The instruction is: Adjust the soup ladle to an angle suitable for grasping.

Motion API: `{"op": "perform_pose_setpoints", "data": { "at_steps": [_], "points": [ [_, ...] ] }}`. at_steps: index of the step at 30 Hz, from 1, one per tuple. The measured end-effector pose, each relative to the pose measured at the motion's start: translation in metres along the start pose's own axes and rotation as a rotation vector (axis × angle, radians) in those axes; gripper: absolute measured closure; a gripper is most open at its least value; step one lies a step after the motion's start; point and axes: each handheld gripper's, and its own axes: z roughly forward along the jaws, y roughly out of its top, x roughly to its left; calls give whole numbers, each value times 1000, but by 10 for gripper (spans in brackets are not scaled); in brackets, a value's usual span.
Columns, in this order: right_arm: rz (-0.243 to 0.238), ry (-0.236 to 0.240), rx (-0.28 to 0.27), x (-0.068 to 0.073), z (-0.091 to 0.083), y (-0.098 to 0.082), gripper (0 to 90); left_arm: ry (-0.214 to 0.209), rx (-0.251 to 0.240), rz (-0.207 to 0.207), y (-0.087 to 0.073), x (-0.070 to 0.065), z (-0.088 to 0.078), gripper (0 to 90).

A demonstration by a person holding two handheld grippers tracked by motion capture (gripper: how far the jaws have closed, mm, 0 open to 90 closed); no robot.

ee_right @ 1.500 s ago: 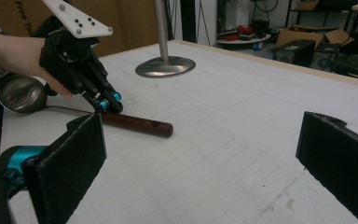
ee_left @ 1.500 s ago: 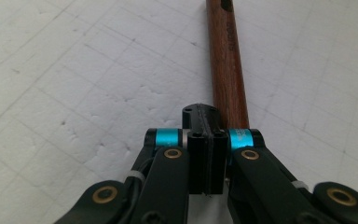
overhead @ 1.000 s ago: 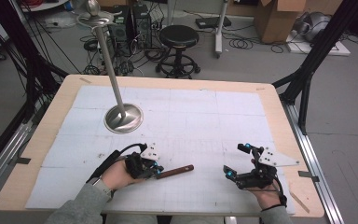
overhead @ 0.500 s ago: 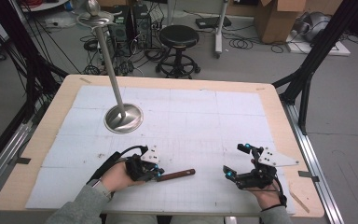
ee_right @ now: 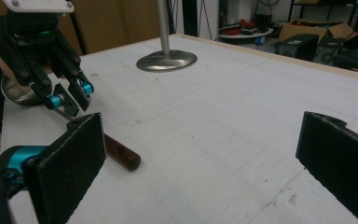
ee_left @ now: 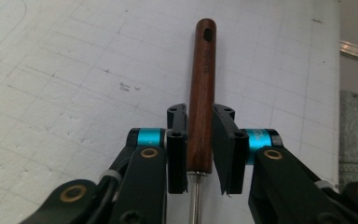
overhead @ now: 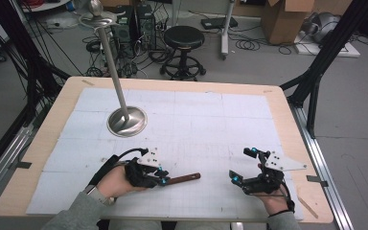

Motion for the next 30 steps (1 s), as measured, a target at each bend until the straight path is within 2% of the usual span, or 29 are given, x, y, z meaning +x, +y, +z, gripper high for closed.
{"op": "perform_pose_setpoints", "data": {
  "at_steps": [1, 3, 4, 5, 7, 8, 9, 10, 11, 12, 13, 15, 16, 19, 21, 22, 24, 26, 30],
  "points": [
    [0, 0, 0, 0, 0, 0, 3, 1, -1, 7, 0, 0, -2, 748],
    [6, 2, 2, 0, 0, 0, 3, 13, -7, -11, 0, -2, -6, 704],
    [0, 3, 3, -1, 0, 0, 3, 20, -8, -22, 0, -2, -8, 634],
    [0, 3, 3, -1, 0, 0, 3, 22, -8, -40, -1, -3, -10, 634],
    [-2, 5, 5, -1, 1, 0, 3, 34, -9, -35, -2, -3, -14, 566],
    [-2, 6, 7, -1, 1, 0, 3, 42, -7, -37, -3, -4, -16, 493],
    [-2, 6, 7, -1, 1, 0, 3, 43, -5, -32, -3, -4, -18, 493],
    [4, 8, 10, 0, 1, 0, 3, 63, 3, -12, -3, -6, -20, 381],
    [4, 8, 10, 0, 1, 0, 3, 63, 3, -12, -3, -6, -20, 322],
    [2, 8, 9, 0, 1, -1, 3, 85, 14, -8, -3, -8, -20, 280],
    [2, 8, 10, 0, 1, -1, 3, 91, 30, -8, -3, -10, -19, 257],
    [0, 8, 11, 0, 2, -1, 3, 76, 41, 7, -4, -13, -19, 250],
    [1, 9, 14, 0, 1, -1, 3, 72, 38, 13, -4, -15, -19, 198],
    [6, 12, 16, 0, 1, -1, 3, 71, 20, 26, -3, -17, -22, 181],
    [7, 11, 15, 0, 1, -1, 3, 35, 25, 33, -3, -17, -25, 182],
    [8, 13, 16, 0, 1, -1, 3, 34, 25, 50, -3, -18, -27, 190],
    [9, 13, 15, 0, 1, -1, 3, 15, 27, 44, -4, -20, -29, 208],
    [5, 14, 13, -1, 2, -1, 3, 29, 28, 75, -6, -22, -34, 206],
    [13, 16, 13, -2, 2, -1, 3, 41, 39, 85, -8, -22, -39, 207]
  ]
}}
